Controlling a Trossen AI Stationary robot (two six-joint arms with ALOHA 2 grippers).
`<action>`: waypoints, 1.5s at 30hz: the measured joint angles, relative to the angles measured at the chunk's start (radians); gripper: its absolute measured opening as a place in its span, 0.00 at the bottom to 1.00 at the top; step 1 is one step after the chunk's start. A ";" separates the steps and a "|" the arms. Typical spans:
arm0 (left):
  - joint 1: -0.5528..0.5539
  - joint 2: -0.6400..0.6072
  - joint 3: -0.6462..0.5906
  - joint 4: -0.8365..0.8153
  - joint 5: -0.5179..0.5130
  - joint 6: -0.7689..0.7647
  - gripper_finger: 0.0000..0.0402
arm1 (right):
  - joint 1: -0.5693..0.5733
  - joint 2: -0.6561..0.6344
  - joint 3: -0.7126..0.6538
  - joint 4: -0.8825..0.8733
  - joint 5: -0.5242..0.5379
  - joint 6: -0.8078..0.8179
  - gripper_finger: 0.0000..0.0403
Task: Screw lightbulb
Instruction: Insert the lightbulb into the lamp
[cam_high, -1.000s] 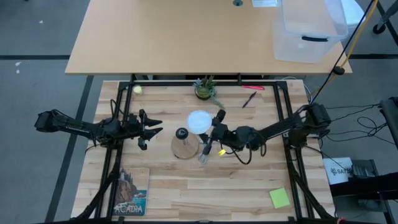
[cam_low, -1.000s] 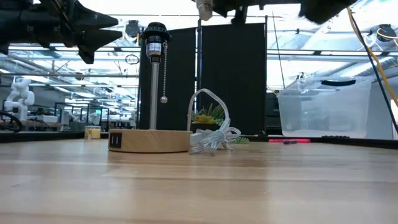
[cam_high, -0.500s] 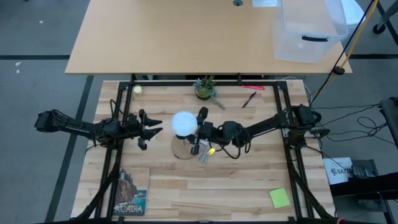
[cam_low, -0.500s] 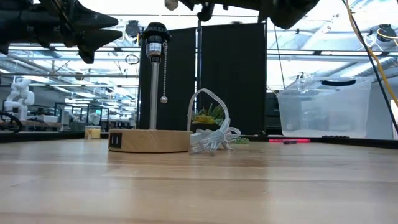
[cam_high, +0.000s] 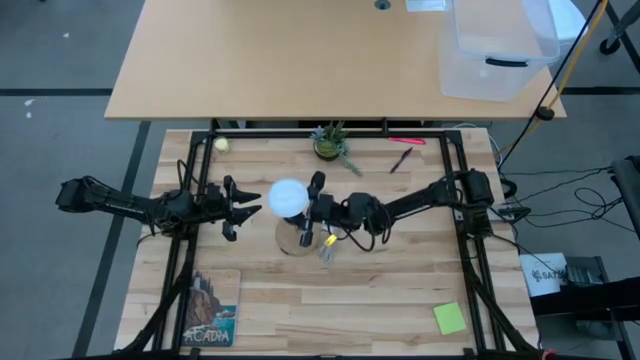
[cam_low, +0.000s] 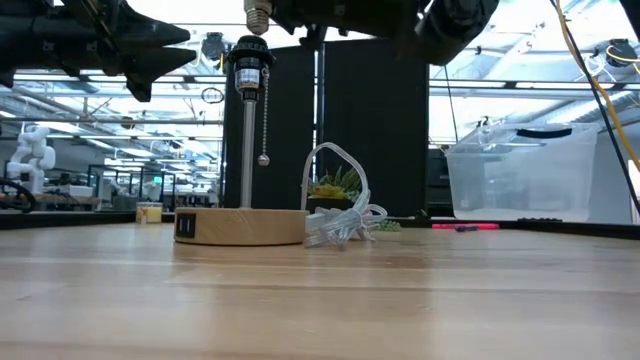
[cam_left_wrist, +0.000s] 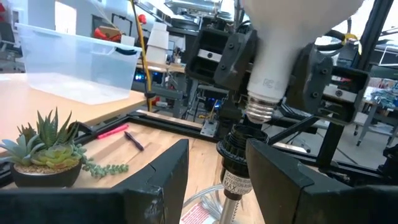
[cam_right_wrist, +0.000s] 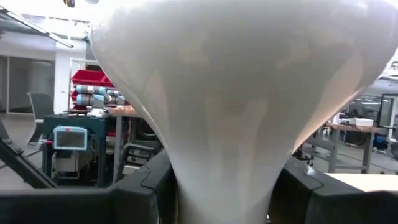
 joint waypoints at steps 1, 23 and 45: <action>0.000 0.000 0.000 0.000 0.000 0.000 0.41 | -0.003 0.000 0.000 -0.001 -0.013 0.000 0.43; 0.000 0.000 0.000 0.001 0.006 -0.003 0.41 | -0.022 0.022 0.000 -0.011 -0.073 -0.006 0.43; -0.002 0.000 0.000 0.107 0.048 0.046 0.41 | -0.029 0.021 0.000 -0.082 -0.073 -0.028 0.43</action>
